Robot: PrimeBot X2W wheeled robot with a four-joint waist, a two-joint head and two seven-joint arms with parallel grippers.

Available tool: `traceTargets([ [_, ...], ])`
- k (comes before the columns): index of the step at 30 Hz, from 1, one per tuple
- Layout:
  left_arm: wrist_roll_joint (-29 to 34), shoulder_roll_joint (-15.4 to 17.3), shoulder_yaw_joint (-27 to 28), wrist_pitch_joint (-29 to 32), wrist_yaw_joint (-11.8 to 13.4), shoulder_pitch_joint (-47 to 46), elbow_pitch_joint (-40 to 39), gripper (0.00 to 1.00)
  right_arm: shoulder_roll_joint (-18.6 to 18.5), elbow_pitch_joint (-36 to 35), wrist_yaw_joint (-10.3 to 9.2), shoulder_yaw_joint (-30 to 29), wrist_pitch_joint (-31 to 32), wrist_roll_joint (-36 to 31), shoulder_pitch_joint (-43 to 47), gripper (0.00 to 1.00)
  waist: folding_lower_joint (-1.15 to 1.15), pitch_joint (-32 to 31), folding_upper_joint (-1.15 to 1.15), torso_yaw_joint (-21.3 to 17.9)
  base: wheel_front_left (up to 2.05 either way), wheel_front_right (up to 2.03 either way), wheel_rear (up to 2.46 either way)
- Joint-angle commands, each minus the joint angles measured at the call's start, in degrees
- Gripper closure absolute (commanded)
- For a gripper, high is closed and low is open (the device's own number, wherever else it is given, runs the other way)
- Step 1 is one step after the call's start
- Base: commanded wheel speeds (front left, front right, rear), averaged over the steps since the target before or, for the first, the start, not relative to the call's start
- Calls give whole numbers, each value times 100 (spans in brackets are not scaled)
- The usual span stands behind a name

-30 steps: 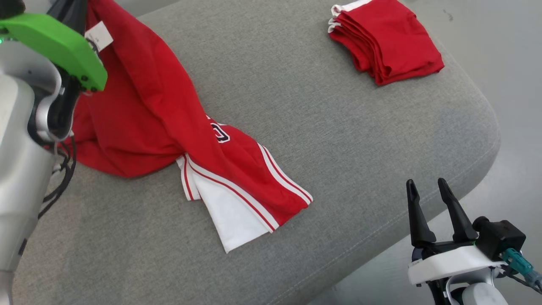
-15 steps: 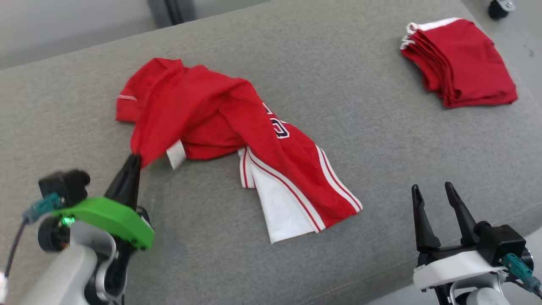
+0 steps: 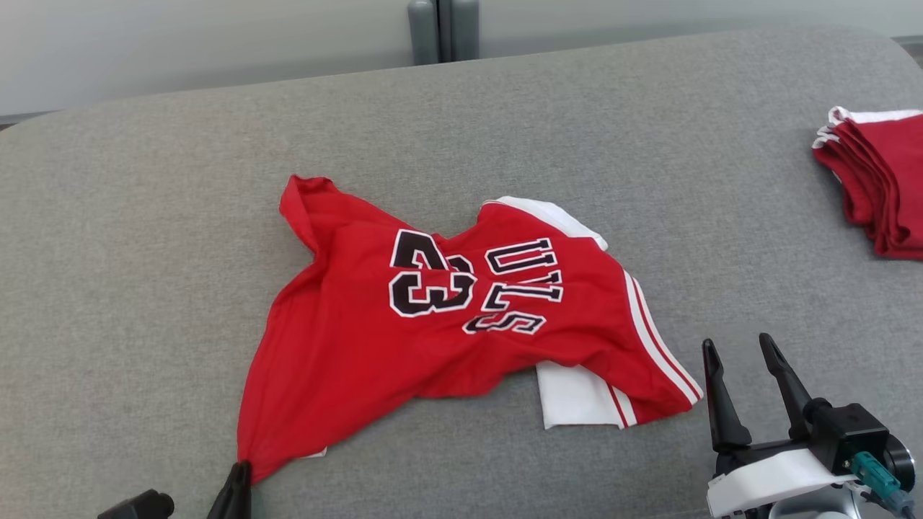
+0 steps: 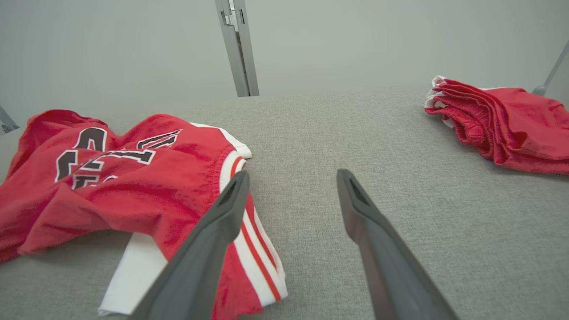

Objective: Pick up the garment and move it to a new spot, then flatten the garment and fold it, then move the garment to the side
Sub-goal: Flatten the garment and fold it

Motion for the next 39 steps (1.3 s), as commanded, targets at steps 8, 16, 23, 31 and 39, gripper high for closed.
traceTargets([
  [8,47,-16,235,-48,-77,359,-152,0,-11,-32,-9,-62,-14,-142,112,0,0,-227,0,316,0,0,0],
  [16,304,792,355,538,919,703,-810,0,-11,-44,-9,63,-14,-90,151,0,0,-371,0,86,0,0,0],
  [23,602,1315,557,609,1357,541,-2021,0,-10,-103,-9,71,-14,-11,150,0,0,-266,0,-244,0,0,0],
  [31,1527,531,-864,1533,715,-1650,-2235,0,-10,-115,-9,234,-14,101,-233,0,0,234,0,-706,0,0,0],
  [39,2233,-562,-2168,2408,-128,-3374,-851,0,-7,-88,-9,298,-14,317,-487,0,0,624,0,-1386,0,0,0],
])
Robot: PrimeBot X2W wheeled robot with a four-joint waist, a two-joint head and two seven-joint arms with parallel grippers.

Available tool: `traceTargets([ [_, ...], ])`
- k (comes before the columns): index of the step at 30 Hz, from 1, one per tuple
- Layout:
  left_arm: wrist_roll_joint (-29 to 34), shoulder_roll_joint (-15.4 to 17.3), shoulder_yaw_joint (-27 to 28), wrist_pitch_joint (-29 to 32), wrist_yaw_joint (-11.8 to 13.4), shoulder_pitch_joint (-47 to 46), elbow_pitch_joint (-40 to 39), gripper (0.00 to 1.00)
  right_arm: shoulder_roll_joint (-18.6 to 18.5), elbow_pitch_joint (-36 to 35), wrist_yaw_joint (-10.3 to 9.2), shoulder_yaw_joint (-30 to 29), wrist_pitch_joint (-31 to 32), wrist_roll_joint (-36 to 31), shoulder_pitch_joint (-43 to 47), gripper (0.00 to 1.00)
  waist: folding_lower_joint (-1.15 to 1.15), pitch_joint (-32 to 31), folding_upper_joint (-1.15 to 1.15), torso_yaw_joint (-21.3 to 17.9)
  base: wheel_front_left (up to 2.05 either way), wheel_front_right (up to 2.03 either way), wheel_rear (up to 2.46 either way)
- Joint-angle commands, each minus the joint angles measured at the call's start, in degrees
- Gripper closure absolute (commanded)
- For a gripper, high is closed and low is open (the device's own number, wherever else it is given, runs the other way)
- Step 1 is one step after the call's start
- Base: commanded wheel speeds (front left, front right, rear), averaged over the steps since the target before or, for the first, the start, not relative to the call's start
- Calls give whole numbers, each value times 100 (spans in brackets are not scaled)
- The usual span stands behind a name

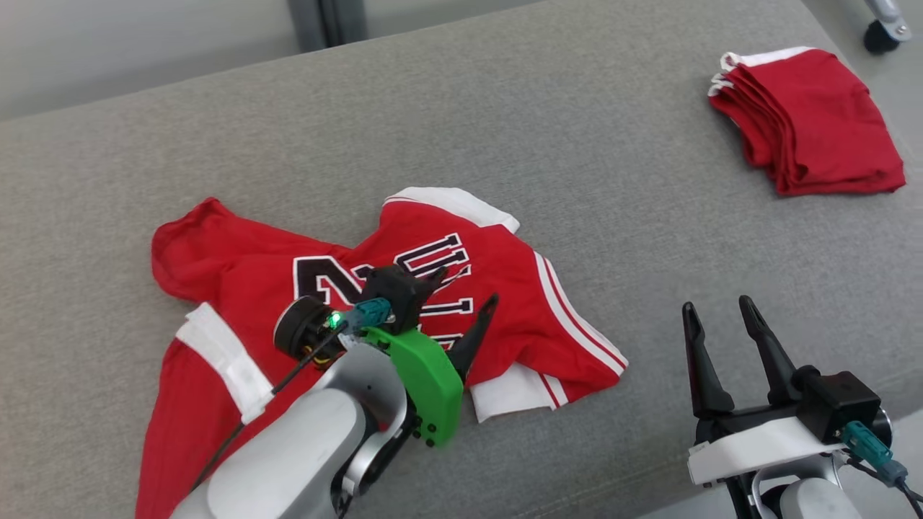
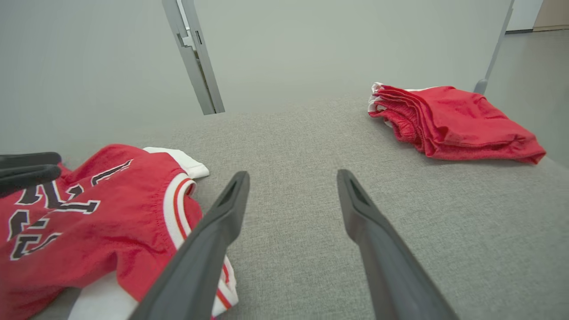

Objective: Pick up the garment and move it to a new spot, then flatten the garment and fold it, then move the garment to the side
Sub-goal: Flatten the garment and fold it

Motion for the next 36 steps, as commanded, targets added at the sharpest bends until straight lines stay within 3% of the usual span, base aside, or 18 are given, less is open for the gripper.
traceTargets([
  [1,104,-26,-78,64,-76,-206,246,0,-2,8,-9,-4,-14,54,-74,0,0,345,0,-498,0,0,0],
  [3,117,-217,-209,118,-192,-318,597,0,-1,14,-9,-28,-14,111,-80,0,0,386,0,-629,0,0,0],
  [8,253,-346,-513,292,-435,-544,1508,0,0,30,-9,-27,-14,213,-79,0,0,440,0,-837,0,0,0],
  [9,260,-381,-532,251,-453,-583,1679,91,-1,32,-9,-27,-14,219,-89,0,0,442,0,-862,0,0,0],
  [10,312,-402,-578,217,-486,-618,1810,100,-1,35,-9,-22,-14,219,-95,0,0,440,0,-879,0,0,0],
  [15,121,-635,-471,-192,-649,-546,2019,100,-2,12,-9,-101,-14,197,-27,0,0,341,0,-844,0,0,0],
  [21,-308,-676,-123,-559,-646,-224,1304,100,-3,18,-9,-226,-14,68,133,0,0,146,0,-589,0,0,0],
  [30,-1238,-339,-113,108,-859,528,-356,100,-3,4,-9,-207,-14,-102,120,0,0,-15,0,-319,0,0,0],
  [32,-1322,-281,-77,171,-840,516,-441,100,-3,-4,-9,-174,-14,-115,90,0,0,7,0,-318,0,0,0],
  [36,-1681,-536,226,102,-795,377,-80,100,-3,-22,-9,-71,-14,-126,-23,0,0,194,0,-420,0,0,0],
])
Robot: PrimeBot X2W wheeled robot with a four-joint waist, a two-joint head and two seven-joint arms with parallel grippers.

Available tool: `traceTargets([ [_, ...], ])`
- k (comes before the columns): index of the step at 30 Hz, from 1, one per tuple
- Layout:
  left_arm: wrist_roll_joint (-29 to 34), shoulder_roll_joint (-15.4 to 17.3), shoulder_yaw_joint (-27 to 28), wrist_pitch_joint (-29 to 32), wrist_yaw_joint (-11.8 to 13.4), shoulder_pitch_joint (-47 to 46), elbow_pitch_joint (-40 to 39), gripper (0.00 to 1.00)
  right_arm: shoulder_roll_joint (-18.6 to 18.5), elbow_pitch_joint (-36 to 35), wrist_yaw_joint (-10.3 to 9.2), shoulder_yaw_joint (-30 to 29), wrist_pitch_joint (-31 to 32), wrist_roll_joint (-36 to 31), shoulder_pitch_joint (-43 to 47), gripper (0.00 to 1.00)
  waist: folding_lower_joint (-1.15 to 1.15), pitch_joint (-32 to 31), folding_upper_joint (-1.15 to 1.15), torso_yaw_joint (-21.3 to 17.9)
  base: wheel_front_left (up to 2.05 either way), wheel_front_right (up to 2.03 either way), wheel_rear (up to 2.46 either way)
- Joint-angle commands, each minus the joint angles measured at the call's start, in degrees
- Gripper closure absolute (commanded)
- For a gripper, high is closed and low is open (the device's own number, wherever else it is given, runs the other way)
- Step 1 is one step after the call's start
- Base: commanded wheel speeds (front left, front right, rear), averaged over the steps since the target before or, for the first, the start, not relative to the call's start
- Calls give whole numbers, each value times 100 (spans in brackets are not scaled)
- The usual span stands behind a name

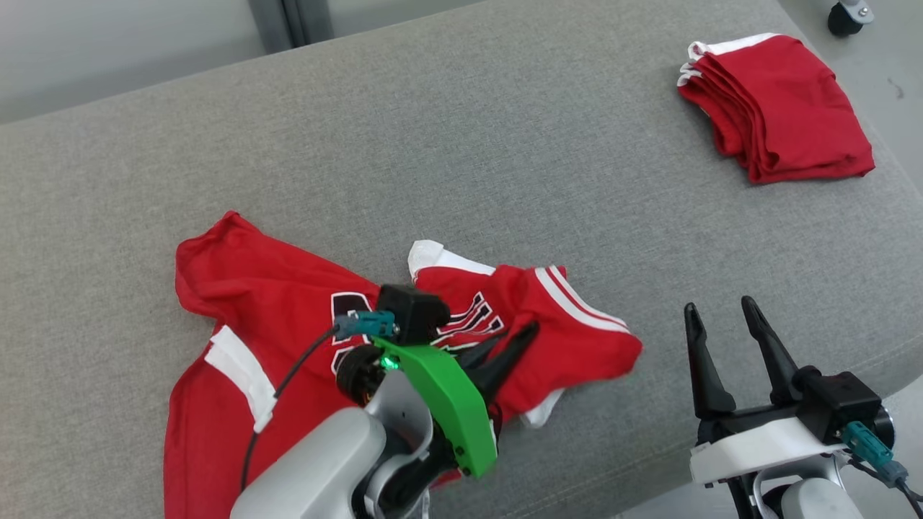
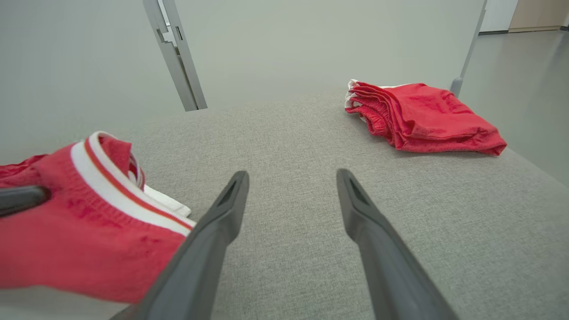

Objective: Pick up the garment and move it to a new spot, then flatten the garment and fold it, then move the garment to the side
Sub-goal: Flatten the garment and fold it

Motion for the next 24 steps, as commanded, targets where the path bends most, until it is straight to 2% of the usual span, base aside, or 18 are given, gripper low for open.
traceTargets([
  [1,27,-20,125,-86,47,-244,226,100,-3,-16,-9,44,-14,-47,-99,0,0,186,0,-140,0,0,0],
  [2,91,-55,180,-147,78,-368,462,100,-3,-11,-9,56,-14,-35,-143,0,0,260,0,-196,0,0,0],
  [3,78,-118,248,-204,112,-429,654,94,-5,-13,-9,68,-14,-21,-178,0,0,325,0,-244,0,0,0],
  [4,37,-229,317,-268,134,-517,878,80,-3,-19,-9,75,-14,5,-210,0,0,407,0,-303,0,0,0],
  [6,83,-287,478,-411,150,-804,1305,82,-2,-12,-9,121,-14,30,-269,0,0,560,0,-427,0,0,0],
  [8,135,-322,584,-507,174,-1063,1750,75,-3,-1,-9,114,-14,75,-294,0,0,671,0,-523,0,0,0],
  [9,155,-331,631,-561,180,-1172,1974,64,-2,9,-9,117,-14,89,-300,0,0,719,0,-574,0,0,0],
  [10,214,-318,678,-647,203,-1317,2186,23,-2,17,-9,117,-14,117,-301,0,0,758,0,-619,0,0,0],
  [11,251,-301,725,-730,223,-1419,2325,0,-2,19,-9,124,-14,135,-305,0,0,788,0,-656,0,0,0],
  [13,316,-295,817,-898,246,-1577,2646,0,-2,28,-9,118,-14,180,-298,0,0,813,0,-708,0,0,0],
  [19,400,-273,893,-1282,98,-1771,3143,0,-3,55,-9,72,-14,261,-202,0,0,709,0,-686,0,0,0],
  [24,753,-83,844,-1814,229,-1857,3074,0,-3,45,-9,16,-14,216,-181,0,0,532,0,-500,0,0,0],
])
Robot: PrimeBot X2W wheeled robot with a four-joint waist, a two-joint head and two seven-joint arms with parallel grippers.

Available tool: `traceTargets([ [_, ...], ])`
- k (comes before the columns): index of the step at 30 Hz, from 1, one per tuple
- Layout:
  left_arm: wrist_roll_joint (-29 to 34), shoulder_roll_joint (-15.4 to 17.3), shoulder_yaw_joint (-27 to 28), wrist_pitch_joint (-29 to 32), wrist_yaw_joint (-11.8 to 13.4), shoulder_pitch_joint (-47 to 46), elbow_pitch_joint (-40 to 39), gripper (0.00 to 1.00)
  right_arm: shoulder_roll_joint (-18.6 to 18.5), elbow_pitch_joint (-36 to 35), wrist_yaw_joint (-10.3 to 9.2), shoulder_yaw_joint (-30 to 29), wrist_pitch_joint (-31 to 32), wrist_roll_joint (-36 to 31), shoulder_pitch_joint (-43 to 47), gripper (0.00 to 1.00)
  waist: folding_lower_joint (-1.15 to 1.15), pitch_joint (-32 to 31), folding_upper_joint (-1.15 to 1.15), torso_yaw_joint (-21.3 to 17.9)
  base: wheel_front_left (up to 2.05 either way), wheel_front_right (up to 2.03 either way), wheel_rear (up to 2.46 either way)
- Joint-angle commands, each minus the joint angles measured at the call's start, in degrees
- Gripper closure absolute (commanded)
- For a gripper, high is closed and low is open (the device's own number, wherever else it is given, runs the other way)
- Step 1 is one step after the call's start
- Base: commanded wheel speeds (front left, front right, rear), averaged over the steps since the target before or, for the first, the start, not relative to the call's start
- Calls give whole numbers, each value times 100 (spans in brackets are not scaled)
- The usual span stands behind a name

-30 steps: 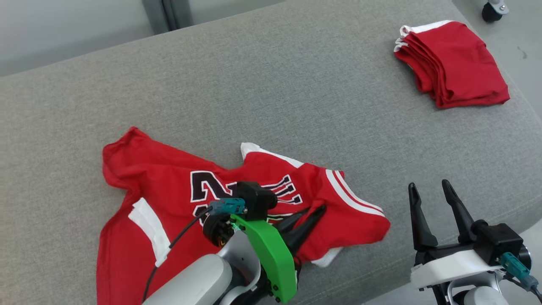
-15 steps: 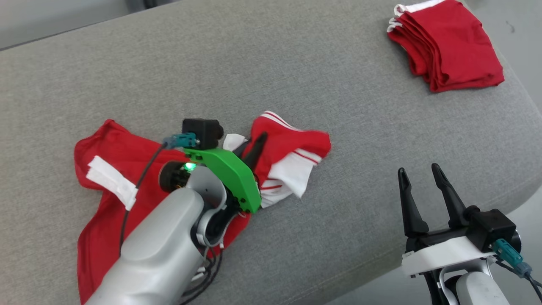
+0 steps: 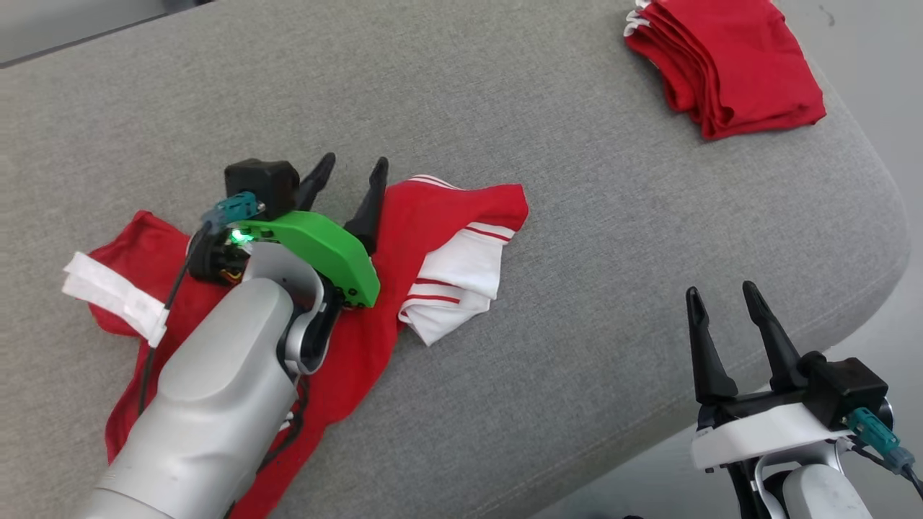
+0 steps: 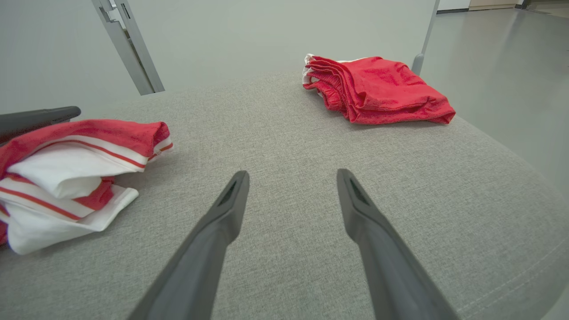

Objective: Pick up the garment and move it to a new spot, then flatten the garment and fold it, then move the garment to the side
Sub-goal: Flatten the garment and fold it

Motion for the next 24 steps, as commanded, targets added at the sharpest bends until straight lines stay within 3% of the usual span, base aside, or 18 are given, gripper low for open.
traceTargets([
  [1,106,71,-19,-104,49,-60,-95,0,-4,0,-9,-30,-14,-27,71,0,0,-165,0,172,0,0,0],
  [6,467,214,-319,-155,172,141,-780,0,-5,31,-9,-80,-14,-104,194,0,0,-448,0,379,0,0,0],
  [9,552,188,-735,206,91,414,-1428,0,-5,24,-9,-79,-14,-114,227,0,0,-533,0,447,0,0,0],
  [14,718,158,-1391,843,174,803,-2274,0,-5,-22,-9,-17,-14,-68,142,0,0,-456,0,459,0,0,0],
  [24,1032,133,-1680,1015,345,652,-1953,0,-4,-3,-9,10,-14,66,35,0,0,-144,0,231,0,0,0],
])
